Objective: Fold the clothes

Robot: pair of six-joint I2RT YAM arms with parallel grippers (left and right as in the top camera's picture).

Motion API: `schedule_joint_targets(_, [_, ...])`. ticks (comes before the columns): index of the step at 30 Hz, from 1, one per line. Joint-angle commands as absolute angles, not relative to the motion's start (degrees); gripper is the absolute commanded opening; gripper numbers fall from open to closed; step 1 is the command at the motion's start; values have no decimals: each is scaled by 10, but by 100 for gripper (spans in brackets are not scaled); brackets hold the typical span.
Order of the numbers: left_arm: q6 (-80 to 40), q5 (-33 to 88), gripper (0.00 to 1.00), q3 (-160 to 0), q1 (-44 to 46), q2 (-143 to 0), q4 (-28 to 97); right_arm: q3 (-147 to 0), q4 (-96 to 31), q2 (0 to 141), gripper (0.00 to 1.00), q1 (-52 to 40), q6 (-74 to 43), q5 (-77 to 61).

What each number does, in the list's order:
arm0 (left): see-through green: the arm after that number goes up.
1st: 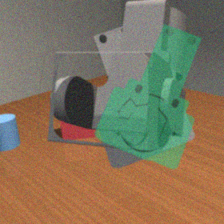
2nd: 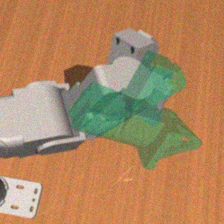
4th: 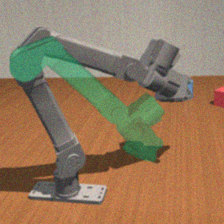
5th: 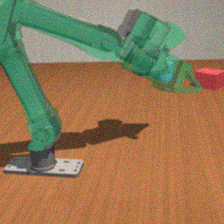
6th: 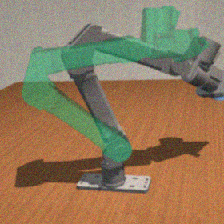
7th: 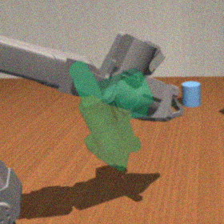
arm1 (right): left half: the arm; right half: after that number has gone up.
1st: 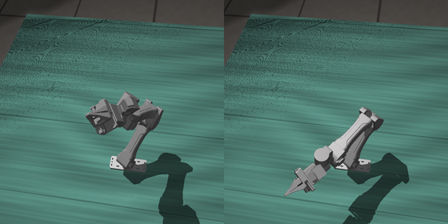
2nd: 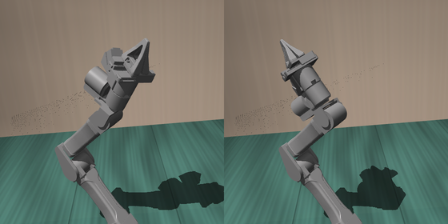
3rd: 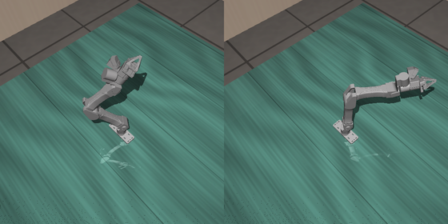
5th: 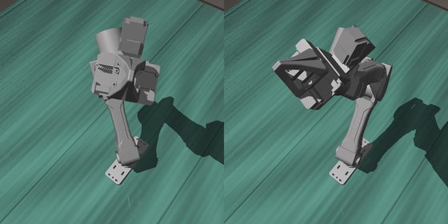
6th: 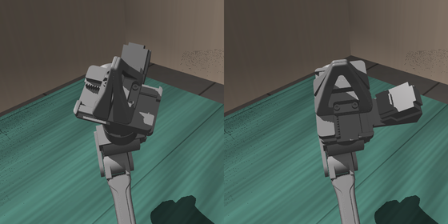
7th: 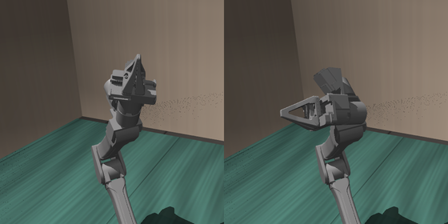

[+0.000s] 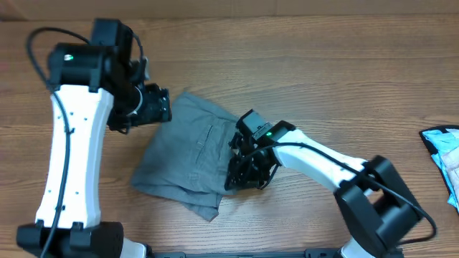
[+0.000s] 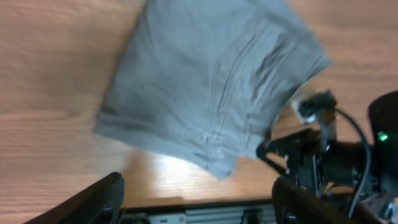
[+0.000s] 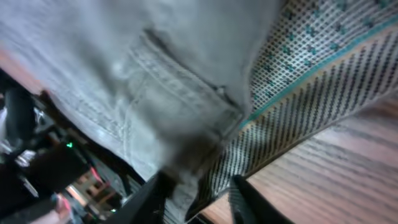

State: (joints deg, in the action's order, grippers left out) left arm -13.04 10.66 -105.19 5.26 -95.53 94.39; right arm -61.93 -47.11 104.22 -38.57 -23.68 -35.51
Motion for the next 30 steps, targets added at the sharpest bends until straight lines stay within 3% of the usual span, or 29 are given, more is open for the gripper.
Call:
schedule_joint_targets(1, [-113, 147, 77, -981, 53, -959, 914, -625, -477, 1043, 27, -382, -273, -352])
schedule_joint_targets(7, [-113, 191, 80, -818, 55, -959, 808, -625, -552, 1043, 4, -382, -270, -349])
schedule_joint_targets(11, [-121, 194, 82, -702, 57, -959, 724, -625, -561, 1043, 4, -382, -270, -348])
schedule_joint_targets(12, [-125, 193, 82, -675, 57, -959, 704, -625, -561, 1043, 6, -382, -270, -347])
schedule_joint_targets(13, [-125, 194, 82, -651, 57, -959, 680, -625, -561, 1043, 15, -382, -269, -345])
schedule_joint_targets(15, [-142, 193, 81, -592, 57, -959, 617, -628, -559, 1042, 46, -373, -255, -334])
schedule_joint_targets(16, [-142, 193, 79, -577, 57, -959, 600, -630, -559, 1042, 46, -367, -246, -334])
schedule_joint_targets(19, [-162, 193, 58, -533, 57, -959, 563, -644, -562, 1040, 47, -342, -235, -335])
schedule_joint_targets(20, [-166, 191, 43, -524, 57, -959, 558, -650, -564, 1038, 47, -331, -235, -335])
schedule_joint_targets(24, [-168, 173, 4, -515, 56, -959, 565, -673, -572, 1032, 52, -298, -195, -364])
schedule_joint_targets(27, [-168, 180, 4, -517, 51, -959, 576, -677, -569, 1032, 60, -291, -164, -400])
schedule_joint_targets(30, [-167, 180, 4, -524, 48, -959, 589, -674, -552, 1032, 62, -304, -166, -401])
